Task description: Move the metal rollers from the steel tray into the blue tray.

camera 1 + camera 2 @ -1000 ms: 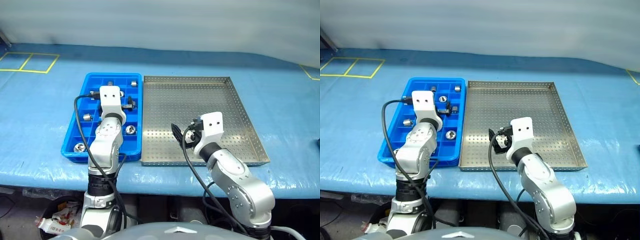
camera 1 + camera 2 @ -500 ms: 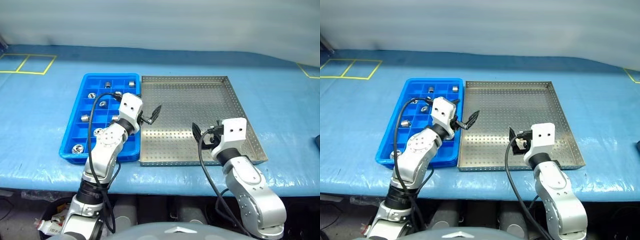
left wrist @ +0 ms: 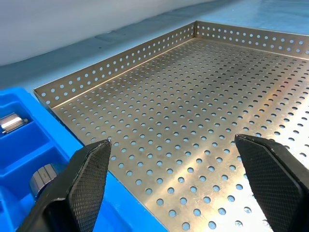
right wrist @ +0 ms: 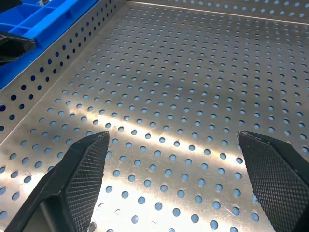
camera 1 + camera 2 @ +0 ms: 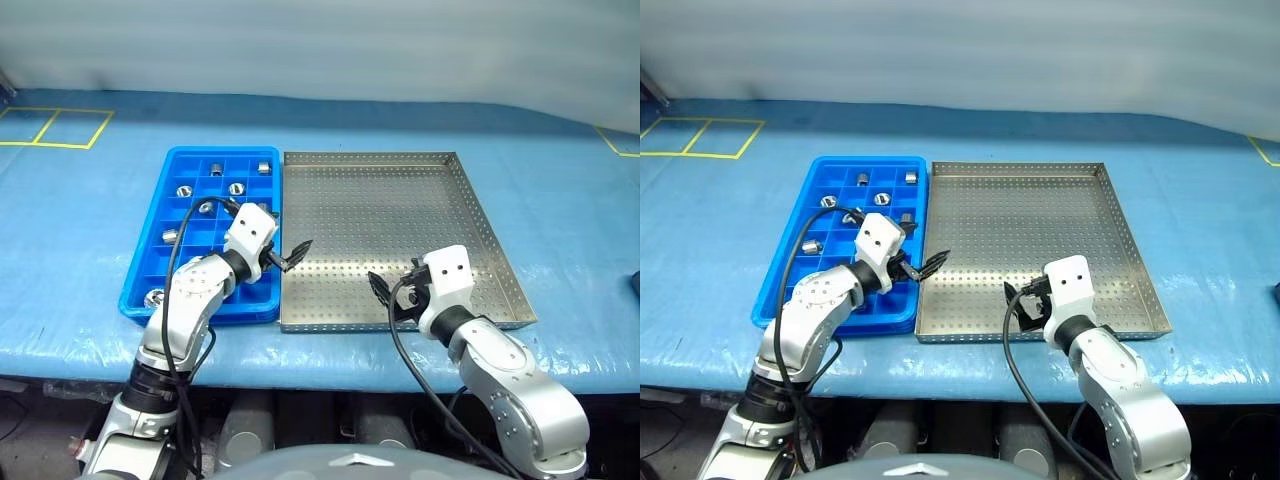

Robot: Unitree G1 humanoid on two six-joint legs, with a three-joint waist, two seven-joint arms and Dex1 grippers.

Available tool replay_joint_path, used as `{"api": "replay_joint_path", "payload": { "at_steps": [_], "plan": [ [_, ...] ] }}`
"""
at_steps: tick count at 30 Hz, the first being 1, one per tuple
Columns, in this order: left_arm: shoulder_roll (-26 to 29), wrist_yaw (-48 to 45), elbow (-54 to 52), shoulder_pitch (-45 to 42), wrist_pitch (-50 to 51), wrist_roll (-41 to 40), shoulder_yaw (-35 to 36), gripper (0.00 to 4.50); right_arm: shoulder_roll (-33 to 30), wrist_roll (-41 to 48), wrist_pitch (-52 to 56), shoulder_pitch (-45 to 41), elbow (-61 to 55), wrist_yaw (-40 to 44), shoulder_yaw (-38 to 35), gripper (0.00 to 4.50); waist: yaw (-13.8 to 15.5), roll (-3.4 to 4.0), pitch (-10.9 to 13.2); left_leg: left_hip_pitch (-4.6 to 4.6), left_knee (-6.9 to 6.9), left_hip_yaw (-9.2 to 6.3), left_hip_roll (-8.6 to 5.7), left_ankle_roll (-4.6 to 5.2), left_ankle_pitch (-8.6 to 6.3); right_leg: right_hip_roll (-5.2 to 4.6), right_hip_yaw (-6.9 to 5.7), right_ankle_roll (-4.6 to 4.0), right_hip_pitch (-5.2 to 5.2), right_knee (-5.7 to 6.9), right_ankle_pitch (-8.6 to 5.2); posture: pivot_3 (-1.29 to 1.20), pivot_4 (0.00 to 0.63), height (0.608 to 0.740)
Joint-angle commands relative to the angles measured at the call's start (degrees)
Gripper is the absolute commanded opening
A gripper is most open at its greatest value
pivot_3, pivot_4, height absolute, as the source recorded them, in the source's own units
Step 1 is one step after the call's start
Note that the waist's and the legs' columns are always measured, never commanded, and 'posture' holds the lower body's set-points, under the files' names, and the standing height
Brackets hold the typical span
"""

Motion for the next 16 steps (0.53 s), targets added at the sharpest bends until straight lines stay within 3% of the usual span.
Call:
{"api": "replay_joint_path", "payload": {
  "at_steps": [1, 16],
  "plan": [
    [0.4, -0.2, -2.8, 0.0, -0.1, -0.7, 0.4, 4.46, -0.1, 0.4, 1.1, -1.6, -1.3, -0.2, -0.1, 4.5, 0.1, 0.0, 0.0, 0.0, 0.0, 0.01, 0.0, 0.0, 0.0, 0.0, 0.0, 0.0, 0.0, 0.0, 0.0, 0.11, 0.15, 0.74],
    [0.3, 0.4, -2.8, 0.2, 1.0, -0.1, 0.0, 4.46, -0.4, -0.2, 3.3, -2.1, -1.6, -0.4, 0.7, 4.5, 0.4, 0.0, 0.0, 0.0, -0.07, 0.01, 0.0, 0.0, 0.0, 0.0, -0.02, -0.03, -0.02, -0.02, -0.02, 0.13, 0.15, 0.74]
  ]
}}
